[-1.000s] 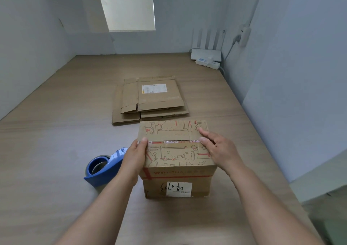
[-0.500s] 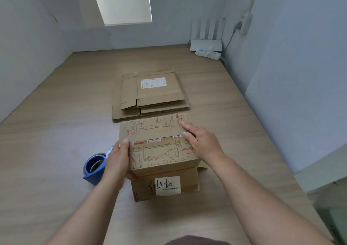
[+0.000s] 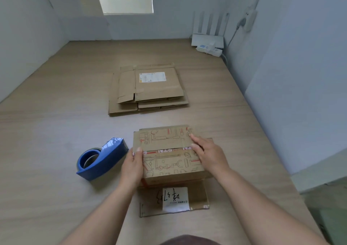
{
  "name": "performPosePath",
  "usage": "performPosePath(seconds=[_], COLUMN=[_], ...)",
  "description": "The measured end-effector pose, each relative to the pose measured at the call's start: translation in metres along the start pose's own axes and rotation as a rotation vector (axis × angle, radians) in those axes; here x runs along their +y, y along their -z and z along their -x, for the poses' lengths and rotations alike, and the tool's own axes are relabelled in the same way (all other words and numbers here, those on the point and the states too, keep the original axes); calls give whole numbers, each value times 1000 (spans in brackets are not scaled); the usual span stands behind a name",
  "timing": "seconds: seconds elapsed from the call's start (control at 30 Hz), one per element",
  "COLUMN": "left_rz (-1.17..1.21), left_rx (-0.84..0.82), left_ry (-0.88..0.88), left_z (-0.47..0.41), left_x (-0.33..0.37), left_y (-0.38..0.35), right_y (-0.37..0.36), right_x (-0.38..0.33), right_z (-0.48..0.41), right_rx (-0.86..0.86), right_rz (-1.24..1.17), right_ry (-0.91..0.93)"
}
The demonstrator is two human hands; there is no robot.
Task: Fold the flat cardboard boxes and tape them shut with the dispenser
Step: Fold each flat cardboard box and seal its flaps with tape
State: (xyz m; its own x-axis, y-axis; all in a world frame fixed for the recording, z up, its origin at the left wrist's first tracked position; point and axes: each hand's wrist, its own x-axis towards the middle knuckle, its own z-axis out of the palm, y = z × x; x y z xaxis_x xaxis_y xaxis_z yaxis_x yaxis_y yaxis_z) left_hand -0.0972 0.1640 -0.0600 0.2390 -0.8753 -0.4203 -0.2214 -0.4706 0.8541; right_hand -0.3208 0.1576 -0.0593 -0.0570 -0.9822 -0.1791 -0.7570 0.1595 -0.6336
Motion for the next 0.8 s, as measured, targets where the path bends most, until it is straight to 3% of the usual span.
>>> performPosePath(seconds=[0.3,0.37,0.43,0.53,0.67,0.8], left_rz=[-26,-273,-671,-1019,-1131,-1164], left_rx=[-31,56,147,16,-29,-11], left_ry=[31,-77,-299,-508,-478,-481], left_z=[-22,-23,-17,-5,-7,-7], left_x=[2,2,4,7,7,7], left_y=[7,8,7,2,4,3], right_y=[-18,-19,-20,-22,-13,-21], right_x=[-16,-18,-22,-23,-24,-28], right_z=[-10,-11,-11,-11,-11,-1], right_rx=[33,38,39,21,-5,88], right_rz=[28,44,42,45,148,322], right_ry=[-91,-94,-88,-76,-28,191])
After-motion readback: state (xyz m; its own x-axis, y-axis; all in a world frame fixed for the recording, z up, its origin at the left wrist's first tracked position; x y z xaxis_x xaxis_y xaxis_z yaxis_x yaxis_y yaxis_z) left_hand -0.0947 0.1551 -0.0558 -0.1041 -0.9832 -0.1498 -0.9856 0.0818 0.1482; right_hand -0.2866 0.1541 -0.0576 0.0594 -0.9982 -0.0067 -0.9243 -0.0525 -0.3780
